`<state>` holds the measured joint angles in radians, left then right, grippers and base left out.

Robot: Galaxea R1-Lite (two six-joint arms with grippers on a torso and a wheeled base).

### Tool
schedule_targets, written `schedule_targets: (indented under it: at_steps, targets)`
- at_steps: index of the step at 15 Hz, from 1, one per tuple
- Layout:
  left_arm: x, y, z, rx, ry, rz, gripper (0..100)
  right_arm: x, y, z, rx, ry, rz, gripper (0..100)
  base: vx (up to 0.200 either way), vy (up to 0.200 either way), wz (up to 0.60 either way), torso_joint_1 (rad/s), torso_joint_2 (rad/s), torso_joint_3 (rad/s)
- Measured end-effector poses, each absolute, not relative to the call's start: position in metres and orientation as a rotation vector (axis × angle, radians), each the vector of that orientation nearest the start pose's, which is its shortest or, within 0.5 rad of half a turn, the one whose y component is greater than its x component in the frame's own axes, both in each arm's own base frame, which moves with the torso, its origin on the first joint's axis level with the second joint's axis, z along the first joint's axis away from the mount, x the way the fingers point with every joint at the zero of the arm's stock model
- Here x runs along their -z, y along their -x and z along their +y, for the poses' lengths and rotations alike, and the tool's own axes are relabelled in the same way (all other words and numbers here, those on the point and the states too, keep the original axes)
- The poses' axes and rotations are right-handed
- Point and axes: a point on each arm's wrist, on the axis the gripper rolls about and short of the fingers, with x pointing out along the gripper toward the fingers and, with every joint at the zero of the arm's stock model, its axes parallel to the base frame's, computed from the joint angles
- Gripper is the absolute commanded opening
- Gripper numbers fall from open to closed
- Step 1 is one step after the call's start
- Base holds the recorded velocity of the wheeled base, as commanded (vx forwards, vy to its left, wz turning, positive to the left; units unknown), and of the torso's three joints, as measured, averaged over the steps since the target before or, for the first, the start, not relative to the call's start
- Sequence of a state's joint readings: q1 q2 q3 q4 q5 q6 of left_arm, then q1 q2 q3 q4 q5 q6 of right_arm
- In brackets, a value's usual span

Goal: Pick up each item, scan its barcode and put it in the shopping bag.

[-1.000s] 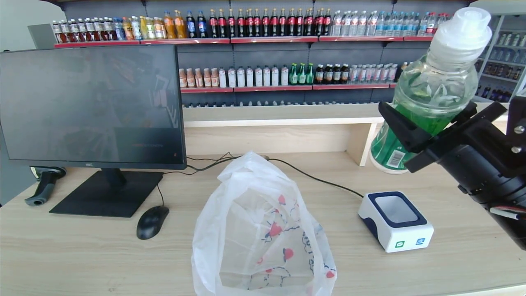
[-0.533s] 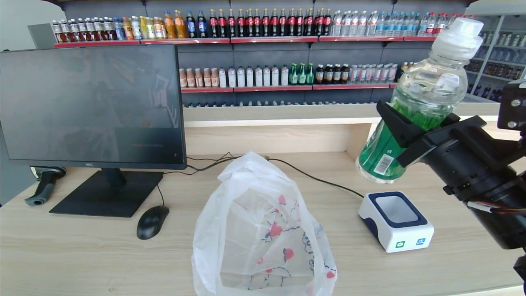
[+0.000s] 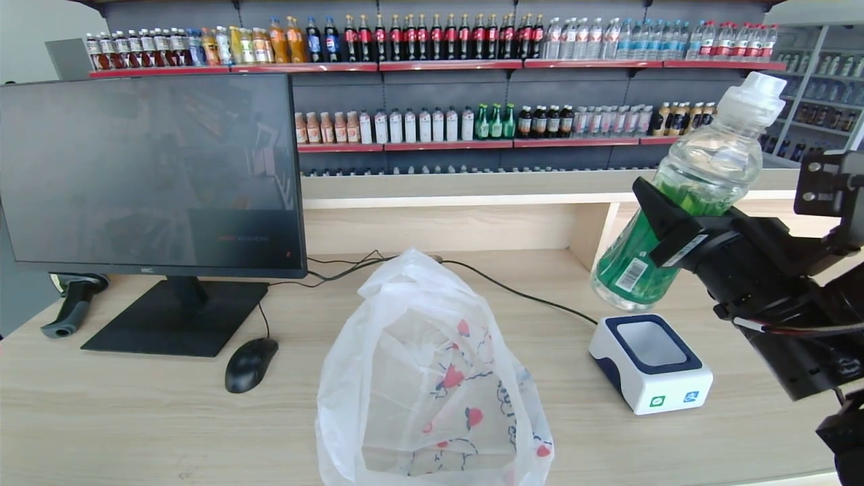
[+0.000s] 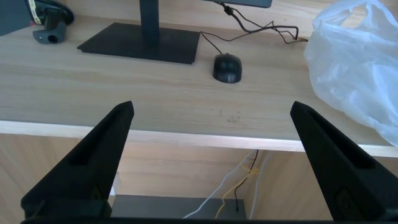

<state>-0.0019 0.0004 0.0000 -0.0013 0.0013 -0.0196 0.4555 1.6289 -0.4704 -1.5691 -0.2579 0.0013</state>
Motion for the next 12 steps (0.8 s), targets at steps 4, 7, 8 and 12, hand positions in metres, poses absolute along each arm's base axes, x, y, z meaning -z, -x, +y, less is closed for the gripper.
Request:
schedule_targets:
  at_steps: [4, 7, 8, 12]
  targets:
    - [-0.076, 0.023, 0.0, 0.0, 0.019, -0.001, 100, -0.21, -0.231, 0.106, -0.195, -0.158, -0.383, 0, -0.15, 0.0, 0.0, 0.01, 0.0, -0.003]
    - [-0.076, 0.023, 0.0, 0.0, 0.019, -0.001, 100, -0.204, -0.224, 0.103, -0.195, -0.15, -0.356, 0, 0.0, 0.0, 0.0, 0.0, 0.0, 0.0]
    - [-0.076, 0.023, 0.0, 0.0, 0.019, -0.001, 100, -0.203, -0.222, 0.101, -0.194, -0.15, -0.357, 0, 0.0, 0.0, 0.0, 0.0, 0.0, 0.0]
    - [-0.076, 0.023, 0.0, 0.0, 0.021, -0.001, 100, -0.2, -0.221, 0.101, -0.197, -0.151, -0.34, 0, 0.0, 0.15, 0.0, 0.005, 0.01, 0.002]
